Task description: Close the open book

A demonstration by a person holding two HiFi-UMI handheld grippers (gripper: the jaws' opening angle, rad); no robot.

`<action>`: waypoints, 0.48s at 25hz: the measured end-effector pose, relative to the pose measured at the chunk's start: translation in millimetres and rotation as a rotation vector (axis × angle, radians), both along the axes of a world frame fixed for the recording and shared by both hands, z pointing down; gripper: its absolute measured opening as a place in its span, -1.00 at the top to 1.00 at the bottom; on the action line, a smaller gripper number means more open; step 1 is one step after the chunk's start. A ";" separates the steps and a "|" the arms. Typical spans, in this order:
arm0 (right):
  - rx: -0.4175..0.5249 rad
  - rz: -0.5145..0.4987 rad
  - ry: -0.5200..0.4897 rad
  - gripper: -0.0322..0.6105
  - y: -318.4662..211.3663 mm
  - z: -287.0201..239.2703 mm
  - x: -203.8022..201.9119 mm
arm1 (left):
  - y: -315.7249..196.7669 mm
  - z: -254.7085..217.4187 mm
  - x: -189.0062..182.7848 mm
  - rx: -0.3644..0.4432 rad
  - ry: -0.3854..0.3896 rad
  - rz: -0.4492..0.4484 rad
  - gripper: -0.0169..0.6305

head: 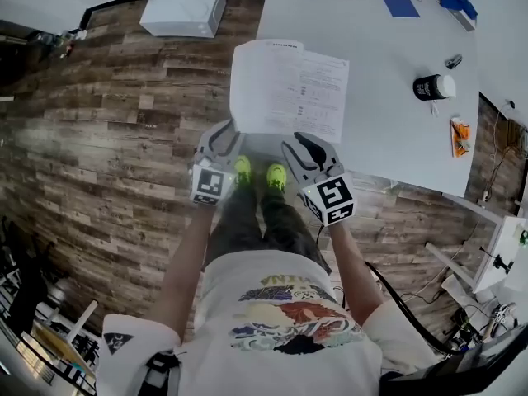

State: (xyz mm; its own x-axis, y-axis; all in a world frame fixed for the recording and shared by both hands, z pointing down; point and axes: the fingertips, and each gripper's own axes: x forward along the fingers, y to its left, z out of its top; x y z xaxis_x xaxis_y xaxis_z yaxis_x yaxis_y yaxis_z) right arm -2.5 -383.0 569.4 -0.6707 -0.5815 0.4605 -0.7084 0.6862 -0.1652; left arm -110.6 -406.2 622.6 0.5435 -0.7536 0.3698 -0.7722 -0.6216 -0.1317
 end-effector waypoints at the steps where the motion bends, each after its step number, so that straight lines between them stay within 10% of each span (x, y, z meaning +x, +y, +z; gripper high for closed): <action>1: 0.001 -0.001 -0.002 0.52 -0.1 -2.7 3.5 | 1.0 -3.3 3.6 -0.006 0.001 0.000 0.61; 12: 0.022 0.021 -0.060 0.52 -2.8 -31.8 37.7 | 6.0 -34.9 46.0 -0.028 -0.008 0.026 0.61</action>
State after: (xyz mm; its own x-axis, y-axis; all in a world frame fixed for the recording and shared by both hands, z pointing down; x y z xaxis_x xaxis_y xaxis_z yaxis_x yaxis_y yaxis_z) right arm 35.2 -385.8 537.6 -0.6841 -0.6056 0.4064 -0.7121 0.6752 -0.1926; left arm -64.6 -400.2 587.7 0.5592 -0.7288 0.3951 -0.7549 -0.6446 -0.1206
